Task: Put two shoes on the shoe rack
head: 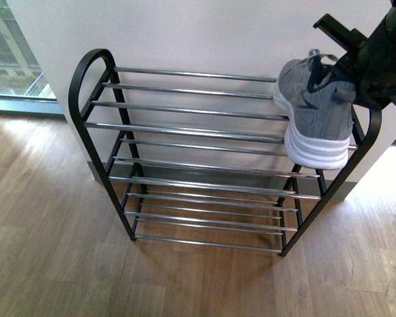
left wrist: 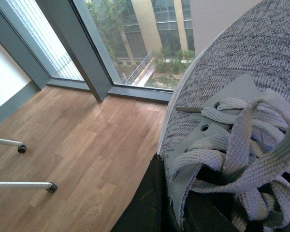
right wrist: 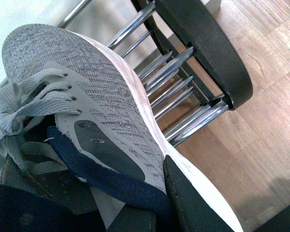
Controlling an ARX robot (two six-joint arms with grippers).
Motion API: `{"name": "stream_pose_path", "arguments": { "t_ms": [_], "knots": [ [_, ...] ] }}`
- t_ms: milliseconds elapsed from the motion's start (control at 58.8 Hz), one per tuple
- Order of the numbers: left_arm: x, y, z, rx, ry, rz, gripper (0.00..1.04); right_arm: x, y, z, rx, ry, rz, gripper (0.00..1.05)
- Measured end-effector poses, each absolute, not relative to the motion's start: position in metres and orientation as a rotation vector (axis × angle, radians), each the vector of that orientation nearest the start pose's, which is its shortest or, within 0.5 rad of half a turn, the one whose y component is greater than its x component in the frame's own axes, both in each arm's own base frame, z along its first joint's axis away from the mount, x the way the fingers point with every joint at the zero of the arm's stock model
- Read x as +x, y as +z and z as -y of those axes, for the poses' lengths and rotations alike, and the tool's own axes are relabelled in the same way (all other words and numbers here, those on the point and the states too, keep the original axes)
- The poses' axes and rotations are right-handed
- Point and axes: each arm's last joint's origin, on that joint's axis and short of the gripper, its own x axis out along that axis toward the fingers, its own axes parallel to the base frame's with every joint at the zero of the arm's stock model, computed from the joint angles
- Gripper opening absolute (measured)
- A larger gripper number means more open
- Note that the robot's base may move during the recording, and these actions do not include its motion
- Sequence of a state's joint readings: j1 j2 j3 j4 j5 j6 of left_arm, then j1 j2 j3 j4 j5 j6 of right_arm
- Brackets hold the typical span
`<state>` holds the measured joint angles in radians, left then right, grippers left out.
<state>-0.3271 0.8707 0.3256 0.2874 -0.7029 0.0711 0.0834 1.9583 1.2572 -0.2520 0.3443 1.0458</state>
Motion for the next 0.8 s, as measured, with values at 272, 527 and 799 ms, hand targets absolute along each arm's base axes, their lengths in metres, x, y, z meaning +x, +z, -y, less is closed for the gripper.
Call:
{"name": "stream_pose_path", "arguments": {
  "t_ms": [272,527,799],
  "knots": [
    [0.174,0.207,0.039,0.198,0.366,-0.239,0.02,0.412,0.161,-0.004,0.824,-0.77,-0.647,0.01],
    [0.174,0.207,0.039,0.198,0.367,-0.239,0.02,0.415,0.156,-0.006,0.762,-0.779,-0.649,0.05],
    [0.174,0.207,0.039,0.198,0.366,-0.239,0.02,0.411,0.182,0.002,0.575,-0.663,-0.669,0.49]
  ]
}}
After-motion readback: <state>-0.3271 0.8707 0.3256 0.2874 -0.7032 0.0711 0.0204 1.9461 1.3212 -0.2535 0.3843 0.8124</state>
